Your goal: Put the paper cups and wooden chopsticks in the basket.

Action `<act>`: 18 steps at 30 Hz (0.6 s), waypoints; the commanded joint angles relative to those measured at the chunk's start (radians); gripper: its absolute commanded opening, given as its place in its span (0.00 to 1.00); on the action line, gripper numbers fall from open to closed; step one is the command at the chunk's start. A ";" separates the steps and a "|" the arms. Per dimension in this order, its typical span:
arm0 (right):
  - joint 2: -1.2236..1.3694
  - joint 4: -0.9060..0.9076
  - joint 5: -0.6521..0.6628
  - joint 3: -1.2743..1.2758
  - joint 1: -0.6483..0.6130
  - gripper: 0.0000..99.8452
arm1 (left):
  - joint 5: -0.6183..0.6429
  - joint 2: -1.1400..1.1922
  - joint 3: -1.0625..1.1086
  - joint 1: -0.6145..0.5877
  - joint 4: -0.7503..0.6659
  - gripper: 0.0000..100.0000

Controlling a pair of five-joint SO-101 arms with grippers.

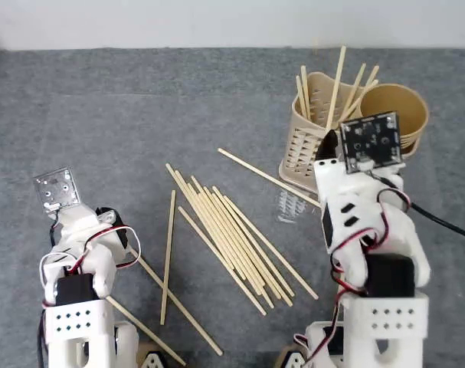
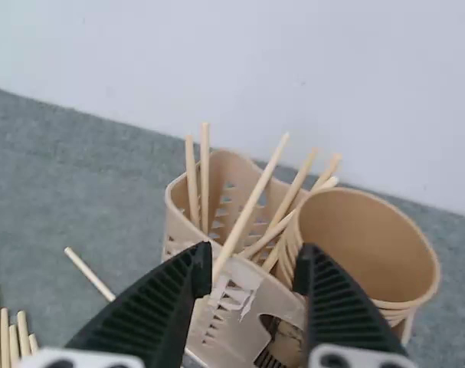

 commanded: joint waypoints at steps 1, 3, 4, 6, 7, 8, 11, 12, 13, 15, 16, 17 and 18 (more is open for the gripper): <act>0.064 -0.016 -0.015 -0.011 -0.005 0.15 | -0.012 -0.020 -0.004 0.000 -0.020 0.02; 0.113 -0.005 -0.017 -0.040 -0.005 0.15 | -0.012 -0.020 -0.004 0.000 -0.020 0.02; 0.142 0.007 -0.023 -0.061 -0.004 0.15 | -0.012 -0.020 -0.004 0.000 -0.020 0.02; 0.203 0.044 -0.069 -0.127 0.002 0.15 | -0.012 -0.020 -0.004 0.000 -0.020 0.02; 0.237 0.070 -0.089 -0.164 0.002 0.15 | -0.012 -0.020 -0.004 0.000 -0.020 0.02; 0.271 0.102 -0.101 -0.207 0.002 0.15 | -0.012 -0.020 -0.004 0.000 -0.020 0.02; 0.375 0.197 -0.129 -0.342 0.001 0.15 | -0.012 -0.020 -0.004 0.000 -0.020 0.02; 0.407 0.225 -0.141 -0.385 0.001 0.15 | -0.012 -0.020 -0.004 0.000 -0.020 0.02; 0.438 0.248 -0.152 -0.427 0.001 0.15 | -0.012 -0.020 -0.004 0.000 -0.020 0.02; 0.495 0.294 -0.166 -0.500 0.001 0.15 | -0.012 -0.020 -0.004 0.000 -0.020 0.02; 0.519 0.318 -0.166 -0.531 -0.001 0.15 | -0.012 -0.020 -0.004 0.000 -0.020 0.02; 0.539 0.338 -0.166 -0.559 -0.002 0.15 | -0.012 -0.020 -0.004 0.000 -0.020 0.02; 0.556 0.354 -0.166 -0.582 -0.004 0.15 | -0.012 -0.020 -0.004 0.000 -0.020 0.02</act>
